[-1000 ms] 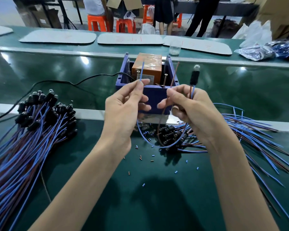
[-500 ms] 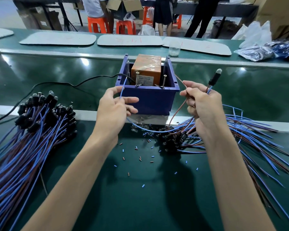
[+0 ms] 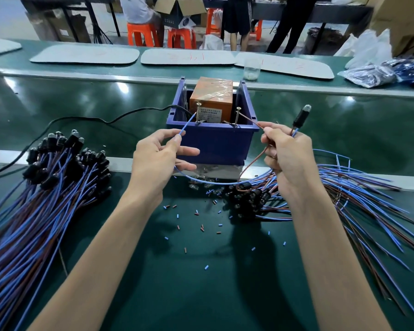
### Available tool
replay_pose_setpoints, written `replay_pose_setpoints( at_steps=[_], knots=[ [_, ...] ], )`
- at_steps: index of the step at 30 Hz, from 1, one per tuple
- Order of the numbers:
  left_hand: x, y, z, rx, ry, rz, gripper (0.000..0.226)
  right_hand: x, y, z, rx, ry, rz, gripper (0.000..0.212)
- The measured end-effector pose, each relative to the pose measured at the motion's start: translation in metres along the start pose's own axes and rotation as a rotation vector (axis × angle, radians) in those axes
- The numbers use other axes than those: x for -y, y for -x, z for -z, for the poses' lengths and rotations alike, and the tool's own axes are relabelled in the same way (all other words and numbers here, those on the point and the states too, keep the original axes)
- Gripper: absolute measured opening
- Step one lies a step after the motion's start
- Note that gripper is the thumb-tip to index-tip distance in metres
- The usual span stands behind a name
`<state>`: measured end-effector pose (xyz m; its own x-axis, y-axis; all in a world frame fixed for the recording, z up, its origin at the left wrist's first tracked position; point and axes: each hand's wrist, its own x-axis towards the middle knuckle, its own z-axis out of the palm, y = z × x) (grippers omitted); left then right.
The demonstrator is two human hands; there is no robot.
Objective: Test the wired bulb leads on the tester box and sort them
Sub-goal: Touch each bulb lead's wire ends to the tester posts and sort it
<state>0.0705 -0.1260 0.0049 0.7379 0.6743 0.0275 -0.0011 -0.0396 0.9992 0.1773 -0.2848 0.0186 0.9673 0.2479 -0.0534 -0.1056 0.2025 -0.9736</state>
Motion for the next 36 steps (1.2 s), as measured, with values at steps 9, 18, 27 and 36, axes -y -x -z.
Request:
replay_pose_setpoints(
  at_steps=[9, 18, 27, 36],
  knots=[
    [0.0, -0.008, 0.001, -0.028, 0.005, -0.003, 0.014, 0.001, -0.001, -0.001, 0.013, -0.016, -0.006, 0.023],
    [0.003, -0.014, -0.001, -0.029, -0.02, 0.012, 0.015, 0.0, -0.002, 0.0, 0.056, 0.017, -0.022, 0.025],
    [0.001, -0.014, 0.0, -0.018, -0.044, 0.033, 0.015, 0.001, 0.0, 0.0, 0.071, 0.031, -0.016, 0.021],
    [-0.002, -0.011, -0.001, -0.02, -0.053, 0.038, 0.021, 0.001, 0.001, 0.002, 0.073, 0.032, -0.013, 0.02]
  ],
)
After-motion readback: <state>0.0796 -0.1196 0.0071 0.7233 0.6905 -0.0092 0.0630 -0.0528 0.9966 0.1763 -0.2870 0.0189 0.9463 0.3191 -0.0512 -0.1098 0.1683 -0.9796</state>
